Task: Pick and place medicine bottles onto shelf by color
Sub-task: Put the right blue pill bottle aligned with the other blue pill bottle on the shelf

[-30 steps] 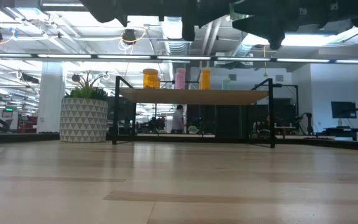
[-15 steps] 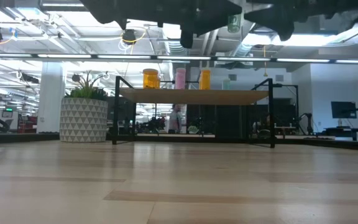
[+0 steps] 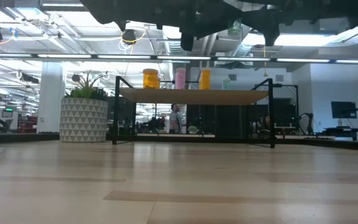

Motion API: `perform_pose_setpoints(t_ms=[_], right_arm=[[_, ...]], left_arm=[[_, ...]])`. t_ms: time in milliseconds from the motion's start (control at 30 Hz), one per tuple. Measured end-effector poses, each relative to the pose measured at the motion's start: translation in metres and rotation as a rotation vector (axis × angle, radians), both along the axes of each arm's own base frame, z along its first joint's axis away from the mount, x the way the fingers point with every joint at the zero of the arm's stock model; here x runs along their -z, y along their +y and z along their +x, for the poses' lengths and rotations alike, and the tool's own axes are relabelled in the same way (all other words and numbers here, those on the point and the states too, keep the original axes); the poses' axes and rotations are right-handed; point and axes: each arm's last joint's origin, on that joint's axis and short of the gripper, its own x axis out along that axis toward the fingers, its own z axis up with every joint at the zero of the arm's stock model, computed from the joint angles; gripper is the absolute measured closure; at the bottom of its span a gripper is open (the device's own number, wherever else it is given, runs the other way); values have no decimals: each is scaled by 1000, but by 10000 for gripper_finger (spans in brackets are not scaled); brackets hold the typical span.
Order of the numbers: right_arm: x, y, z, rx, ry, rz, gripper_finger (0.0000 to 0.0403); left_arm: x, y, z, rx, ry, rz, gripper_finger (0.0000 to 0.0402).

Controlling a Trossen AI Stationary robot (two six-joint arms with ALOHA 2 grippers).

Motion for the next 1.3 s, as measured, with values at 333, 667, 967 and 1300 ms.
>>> perform_pose_setpoints(t_ms=[333,667,967,1300], right_arm=[[-4,1,14,-20,27,-8,163],[-1,1,17,-20,43,-9,171],[-2,1,17,-20,35,-9,214],[-2,1,17,-20,36,-13,269]], left_arm=[[1,0,0,2,12,0,313],[1,-1,0,4,11,0,313],[1,-1,0,6,11,0,313],[1,-1,0,23,12,-10,313]])
